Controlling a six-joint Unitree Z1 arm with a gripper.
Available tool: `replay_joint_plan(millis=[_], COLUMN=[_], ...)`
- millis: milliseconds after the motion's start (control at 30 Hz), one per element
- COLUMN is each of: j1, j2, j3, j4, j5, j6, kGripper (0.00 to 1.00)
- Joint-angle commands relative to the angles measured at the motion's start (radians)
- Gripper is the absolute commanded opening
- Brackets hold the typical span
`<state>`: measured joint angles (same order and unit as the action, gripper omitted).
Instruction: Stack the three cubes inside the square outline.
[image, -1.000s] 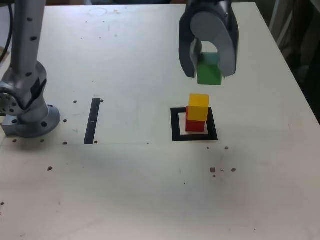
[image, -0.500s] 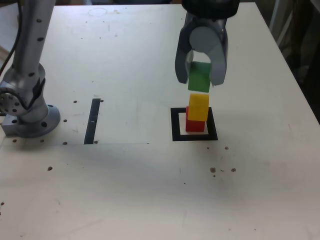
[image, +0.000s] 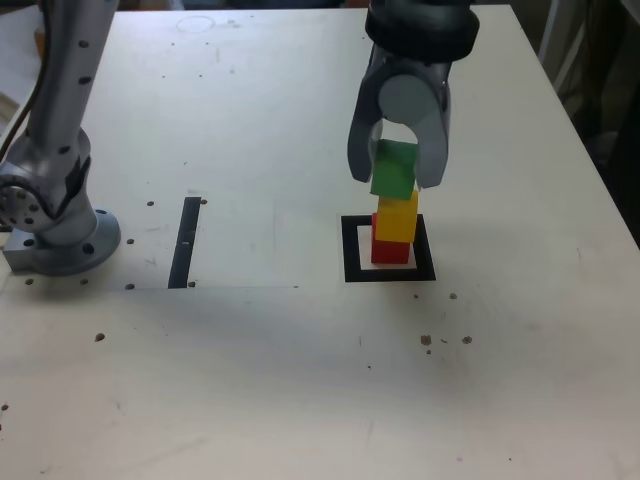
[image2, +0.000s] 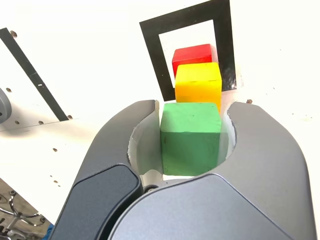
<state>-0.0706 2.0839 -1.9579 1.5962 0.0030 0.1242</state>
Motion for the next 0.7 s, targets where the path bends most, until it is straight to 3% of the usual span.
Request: replay_joint_plan(millis=[0, 367, 667], j1=[0.000, 0.000, 0.000], j2=[0.010, 0.022, 0.014], j3=[0.002, 0.009, 0.019], j4=[0.006, -0.008, -0.014], j5=[0.003, 0.016, 0.016], j6=[-0.001, 0.001, -0.001], kGripper=[0.11, 0.16, 0.43])
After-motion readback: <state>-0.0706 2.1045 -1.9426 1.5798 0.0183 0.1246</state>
